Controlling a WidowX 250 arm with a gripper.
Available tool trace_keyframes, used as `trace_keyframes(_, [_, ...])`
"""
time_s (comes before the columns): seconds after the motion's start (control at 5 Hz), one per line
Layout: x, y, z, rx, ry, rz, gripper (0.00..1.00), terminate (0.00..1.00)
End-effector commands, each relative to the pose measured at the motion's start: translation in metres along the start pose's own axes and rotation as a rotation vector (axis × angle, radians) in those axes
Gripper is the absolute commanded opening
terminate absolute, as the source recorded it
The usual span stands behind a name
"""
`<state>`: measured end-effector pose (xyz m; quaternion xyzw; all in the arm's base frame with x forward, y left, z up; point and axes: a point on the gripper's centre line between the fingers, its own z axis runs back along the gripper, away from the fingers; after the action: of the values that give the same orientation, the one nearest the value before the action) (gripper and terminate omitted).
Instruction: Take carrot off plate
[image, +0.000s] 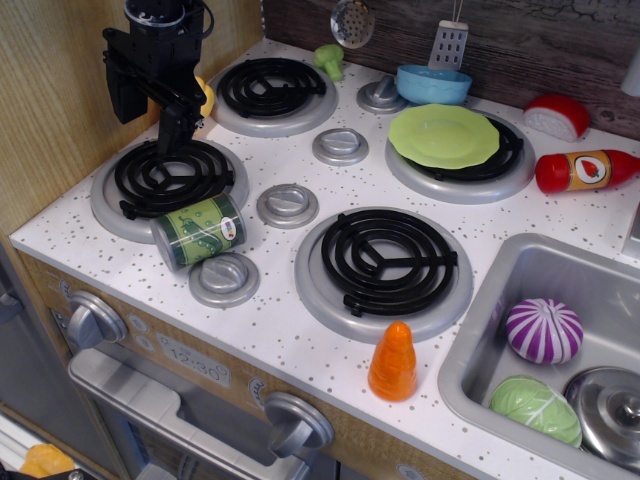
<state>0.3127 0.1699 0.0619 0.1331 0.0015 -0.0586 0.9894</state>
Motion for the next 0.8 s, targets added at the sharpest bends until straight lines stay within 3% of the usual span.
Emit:
trace_keyframes(0.0, [0.0,0.0,0.0,0.0,0.0,0.0,1.0,0.0])
trace_keyframes(0.2, [-0.002,-0.012,0.05,0.021,0.04,0.026,1.0,0.0])
trace_keyframes(0.4, [-0.015,-0.038,0.107,-0.003,0.115,0.09,1.0,0.0])
trace_keyframes(0.6, [-0.037,-0.086,0.13,-0.019,0.123,0.193,1.0,0.0])
